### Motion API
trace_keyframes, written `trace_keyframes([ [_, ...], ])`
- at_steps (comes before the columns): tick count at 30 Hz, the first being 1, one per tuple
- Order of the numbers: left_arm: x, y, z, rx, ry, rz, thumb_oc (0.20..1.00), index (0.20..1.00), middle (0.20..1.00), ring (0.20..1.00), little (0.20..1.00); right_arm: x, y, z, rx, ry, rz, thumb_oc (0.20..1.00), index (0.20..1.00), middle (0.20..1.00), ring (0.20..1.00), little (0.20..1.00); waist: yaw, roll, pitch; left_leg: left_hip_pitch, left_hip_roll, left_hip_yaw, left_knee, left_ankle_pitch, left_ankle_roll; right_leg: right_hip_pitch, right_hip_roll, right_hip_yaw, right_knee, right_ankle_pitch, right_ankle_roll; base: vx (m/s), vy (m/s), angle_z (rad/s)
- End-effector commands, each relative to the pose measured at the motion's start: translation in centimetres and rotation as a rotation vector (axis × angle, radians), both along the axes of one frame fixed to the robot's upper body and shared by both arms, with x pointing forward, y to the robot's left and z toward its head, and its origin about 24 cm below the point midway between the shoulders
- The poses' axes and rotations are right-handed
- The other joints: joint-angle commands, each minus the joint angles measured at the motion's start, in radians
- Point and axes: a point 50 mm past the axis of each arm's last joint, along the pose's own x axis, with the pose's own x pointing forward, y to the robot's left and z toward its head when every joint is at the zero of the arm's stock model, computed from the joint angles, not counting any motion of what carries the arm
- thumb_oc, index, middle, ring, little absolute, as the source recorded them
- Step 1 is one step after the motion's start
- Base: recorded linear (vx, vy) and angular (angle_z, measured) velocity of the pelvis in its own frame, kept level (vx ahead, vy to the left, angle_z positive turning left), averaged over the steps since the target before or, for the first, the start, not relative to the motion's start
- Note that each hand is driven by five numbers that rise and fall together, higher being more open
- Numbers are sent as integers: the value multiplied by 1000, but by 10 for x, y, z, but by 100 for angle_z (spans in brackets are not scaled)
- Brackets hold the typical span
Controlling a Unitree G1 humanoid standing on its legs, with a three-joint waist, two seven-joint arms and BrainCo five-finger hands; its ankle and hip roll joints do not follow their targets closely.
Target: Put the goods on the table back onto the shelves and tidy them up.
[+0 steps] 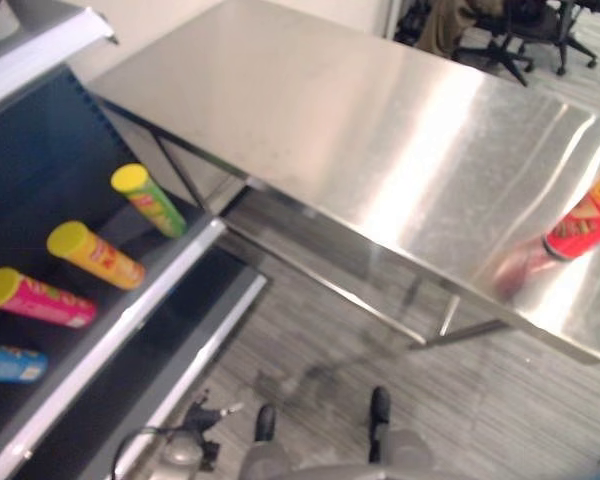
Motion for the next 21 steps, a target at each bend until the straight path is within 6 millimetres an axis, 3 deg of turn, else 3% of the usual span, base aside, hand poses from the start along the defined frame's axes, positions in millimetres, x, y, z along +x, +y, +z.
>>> trace_keyframes([
  [1, 10, 29, 14, 82, -42, 5, 1000, 1000, 1000, 1000, 1000, 3, 39, 45, 4, -286, 190, 200, 200, 200, 200, 200, 39, -65, -9, 83, 26, 29, 35, -141, 11, 6, -92, -23, 32, -97, 89, 0, 0, 0],
  [7, 11, 28, 15, 68, -71, 44, 1000, 1000, 1000, 1000, 1000, -6, 91, 80, 50, -650, 382, 200, 200, 200, 200, 200, 77, -51, -23, 79, 29, -1, 59, -152, 16, 32, -93, -39, 43, -125, 77, 0, -33, 7],
  [10, -4, 27, 7, 63, -23, 86, 1000, 1000, 1000, 1000, 1000, -19, 117, 104, 28, -818, 485, 200, 200, 200, 200, 200, 115, -33, -38, 66, 36, -51, 62, -140, -3, 68, -90, -89, 59, -157, 60, -10, -108, 38],
  [14, -23, 28, -1, 57, 40, 139, 1000, 1000, 1000, 1000, 1000, -30, 138, 115, 13, -908, 596, 200, 200, 200, 200, 200, 164, -18, -52, 44, 56, -121, 65, -117, -28, 110, -63, -146, 52, -195, 33, -16, -130, 56],
  [15, -23, 28, -1, 57, 39, 139, 1000, 1000, 1000, 1000, 1000, -30, 138, 116, 12, -909, 596, 200, 200, 200, 200, 200, 160, -19, -53, 39, 52, -126, 64, -111, -27, 109, -67, -150, 50, -191, 34, -47, -124, 53],
  [16, -26, 28, -2, 54, 43, 168, 1000, 1000, 1000, 1000, 1000, -35, 143, 121, -2, -939, 625, 200, 200, 200, 200, 200, 193, -13, -50, 16, 59, -163, 54, -78, -45, 128, -47, -174, 39, -210, 22, -47, -81, 56],
  [18, -28, 27, -3, 52, 42, 177, 1000, 1000, 1000, 1000, 1000, -38, 145, 124, -12, -961, 628, 200, 200, 200, 200, 200, 205, -17, -43, -11, 53, -192, 53, -57, -55, 134, -44, -192, 35, -216, 17, -90, -78, 62],
  [20, -25, 27, -2, 44, 27, 196, 1000, 1000, 1000, 1000, 1000, -41, 145, 124, -31, -966, 618, 200, 200, 200, 200, 200, 200, -32, -37, -73, 26, -186, 85, -54, -52, 141, -62, -235, 34, -221, 19, -111, 23, 92],
  [21, -31, 23, -6, 24, 44, 219, 1000, 1000, 1000, 1000, 1000, -40, 145, 121, -26, -953, 613, 200, 200, 200, 200, 200, 199, -38, -40, -73, 17, -101, 114, -75, -39, 151, -81, -268, 38, -209, 24, -59, 80, 106],
])
